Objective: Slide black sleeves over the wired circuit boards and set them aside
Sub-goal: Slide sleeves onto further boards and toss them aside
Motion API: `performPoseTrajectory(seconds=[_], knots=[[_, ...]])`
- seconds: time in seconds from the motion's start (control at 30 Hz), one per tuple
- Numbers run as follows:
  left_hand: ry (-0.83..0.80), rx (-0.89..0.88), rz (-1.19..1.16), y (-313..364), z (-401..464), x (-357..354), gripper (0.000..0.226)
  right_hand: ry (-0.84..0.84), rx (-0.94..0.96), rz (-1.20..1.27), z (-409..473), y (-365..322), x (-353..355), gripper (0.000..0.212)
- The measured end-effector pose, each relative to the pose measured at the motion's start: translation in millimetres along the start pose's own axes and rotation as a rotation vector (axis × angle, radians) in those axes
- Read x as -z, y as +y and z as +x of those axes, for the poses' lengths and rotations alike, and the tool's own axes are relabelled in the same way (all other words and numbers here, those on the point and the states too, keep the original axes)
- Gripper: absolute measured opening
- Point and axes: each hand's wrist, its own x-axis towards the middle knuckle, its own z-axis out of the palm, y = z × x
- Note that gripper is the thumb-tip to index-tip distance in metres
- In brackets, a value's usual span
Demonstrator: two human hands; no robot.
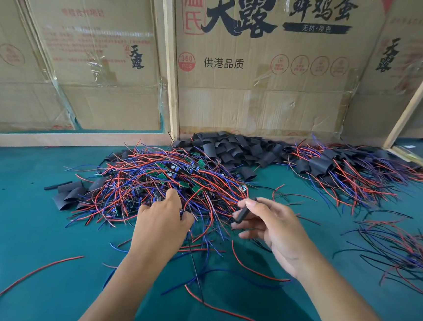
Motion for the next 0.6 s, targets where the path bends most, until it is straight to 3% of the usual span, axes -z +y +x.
performPoseTrajectory(seconds=[0.1, 0.2, 0.3, 0.4, 0.6], knots=[[-0.049, 0.083, -0.216, 0.0, -6.2, 13.9, 0.017, -0.102, -0.030, -0.034, -5.8, 5.5, -11.1, 0.020], [-0.098, 0.069, -0.321, 2.2, -9.6, 21.0, 0.021, -0.168, -0.063, -0.076, -10.3, 11.1, -21.9, 0.032], [-0.118, -0.058, -0.359, 10.4, -14.0, 26.4, 0.026, -0.209, -0.078, -0.004, -13.1, 13.3, -27.9, 0.025], [-0.186, -0.254, -0.373, 16.4, -19.2, 30.3, 0.030, -0.213, -0.067, 0.055, -12.2, 10.5, -27.4, 0.036], [-0.234, -0.451, -0.194, 17.6, -22.8, 28.6, 0.037, -0.181, -0.068, 0.107, -6.4, 2.1, -14.8, 0.034]])
